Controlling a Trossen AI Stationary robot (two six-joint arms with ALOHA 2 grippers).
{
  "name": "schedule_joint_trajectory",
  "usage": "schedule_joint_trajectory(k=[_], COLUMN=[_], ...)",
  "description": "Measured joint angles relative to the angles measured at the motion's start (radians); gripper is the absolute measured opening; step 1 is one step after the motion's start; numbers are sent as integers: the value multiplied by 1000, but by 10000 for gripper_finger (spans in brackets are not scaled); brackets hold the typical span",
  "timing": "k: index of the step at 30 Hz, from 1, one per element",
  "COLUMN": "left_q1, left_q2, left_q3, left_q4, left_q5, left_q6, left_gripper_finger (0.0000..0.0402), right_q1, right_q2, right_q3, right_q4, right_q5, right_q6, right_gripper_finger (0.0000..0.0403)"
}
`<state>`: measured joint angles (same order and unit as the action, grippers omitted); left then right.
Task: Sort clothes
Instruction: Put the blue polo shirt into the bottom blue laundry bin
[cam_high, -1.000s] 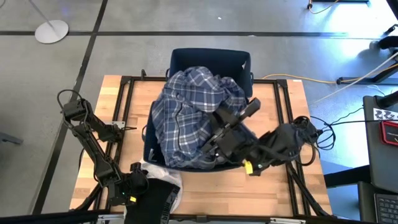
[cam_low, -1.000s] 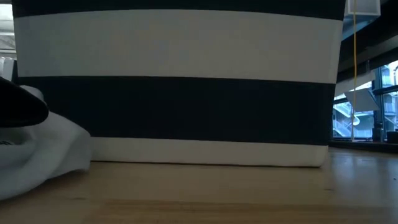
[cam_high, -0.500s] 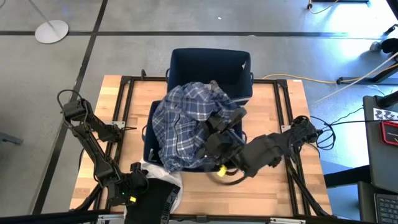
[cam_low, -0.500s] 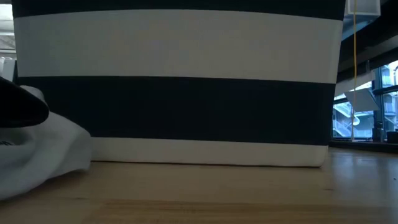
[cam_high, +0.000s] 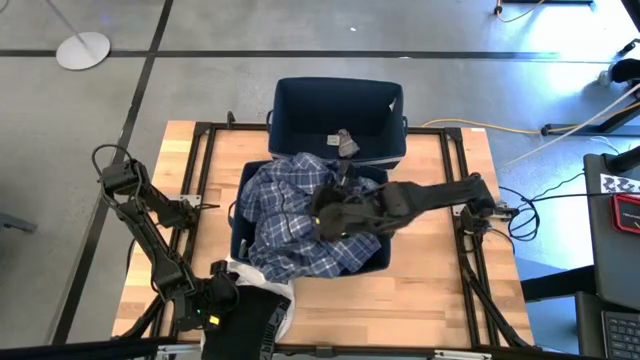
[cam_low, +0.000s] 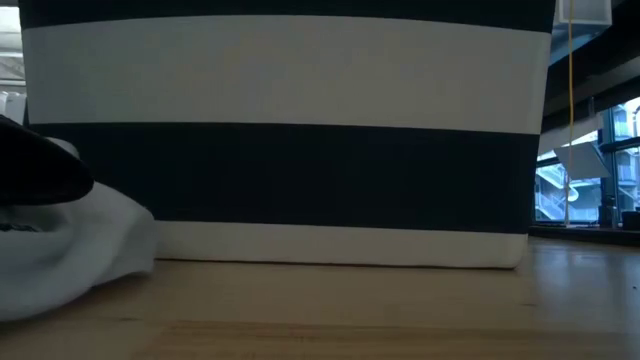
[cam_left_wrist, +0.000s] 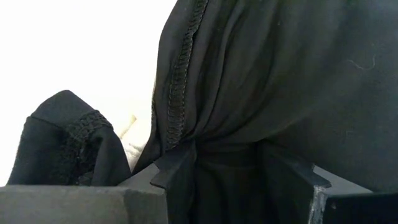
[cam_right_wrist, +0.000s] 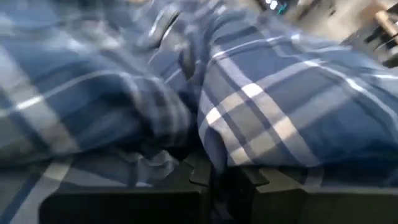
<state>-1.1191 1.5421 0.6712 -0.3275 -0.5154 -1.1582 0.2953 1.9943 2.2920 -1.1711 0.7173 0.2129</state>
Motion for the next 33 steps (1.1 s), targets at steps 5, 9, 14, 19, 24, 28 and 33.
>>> schedule_joint_trajectory(k=[5,9,14,19,24,28,33], left_q1=[0,0,0,0,1,1,1], left_q2=[0,0,0,0,0,0,0], left_q3=[0,0,0,0,0,0,0], left_q4=[5,8,11,13,16,18,19], left_q5=[-7,-9,-9,-10,-12,-12,-12], left_q6=[3,4,7,8,14,14,14], left_gripper_finger=[166,166,166,166,166,166,166], right_q1=[-2,-18,-67,-117,-155,-185,-205], right_q2=[0,0,-2,-3,-7,-9,-9], right_q3=[-123,-230,-362,-511,-651,-749,-812], right_q4=[43,125,235,429,599,690,730], right_q5=[-69,-131,-234,-352,-428,-479,-485], right_q6=[2,4,27,26,30,63,86], right_gripper_finger=[26,26,26,26,26,26,26])
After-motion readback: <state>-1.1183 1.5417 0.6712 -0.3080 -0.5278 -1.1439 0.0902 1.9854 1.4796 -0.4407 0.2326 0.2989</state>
